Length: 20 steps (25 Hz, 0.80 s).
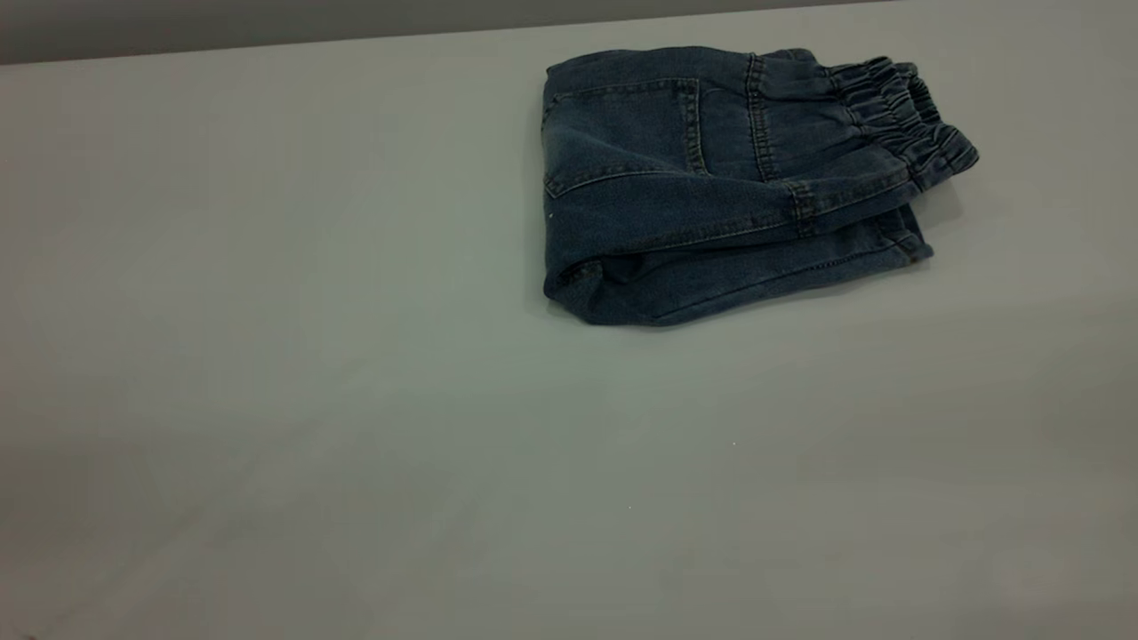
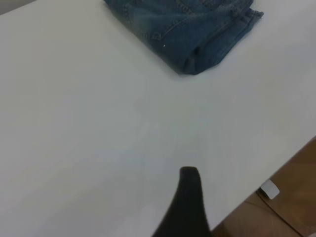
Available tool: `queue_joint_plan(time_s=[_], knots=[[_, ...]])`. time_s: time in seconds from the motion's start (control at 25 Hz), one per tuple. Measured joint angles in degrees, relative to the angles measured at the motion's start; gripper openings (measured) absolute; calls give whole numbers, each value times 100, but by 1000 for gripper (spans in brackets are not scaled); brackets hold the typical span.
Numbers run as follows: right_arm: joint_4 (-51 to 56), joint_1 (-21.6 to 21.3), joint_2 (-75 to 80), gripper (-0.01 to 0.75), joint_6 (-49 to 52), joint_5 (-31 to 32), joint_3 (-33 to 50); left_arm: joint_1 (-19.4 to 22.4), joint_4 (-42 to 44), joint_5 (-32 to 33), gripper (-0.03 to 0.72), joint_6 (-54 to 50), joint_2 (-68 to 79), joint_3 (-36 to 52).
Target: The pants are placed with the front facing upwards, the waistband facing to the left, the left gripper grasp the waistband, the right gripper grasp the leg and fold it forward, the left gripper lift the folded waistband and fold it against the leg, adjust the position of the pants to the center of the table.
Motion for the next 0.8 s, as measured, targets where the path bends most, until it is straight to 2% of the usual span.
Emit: queue_joint_plan(time_s=[0.52,0.6,0.8], knots=[[13,0,0,431,14,0,0,49,0,18,580,0,-50,0],[27,0,0,431,14,0,0,282,-33,18,580,0,-50,0],[35,356,0,431,14,0,0,1359,-33,18,580,0,-50,0]])
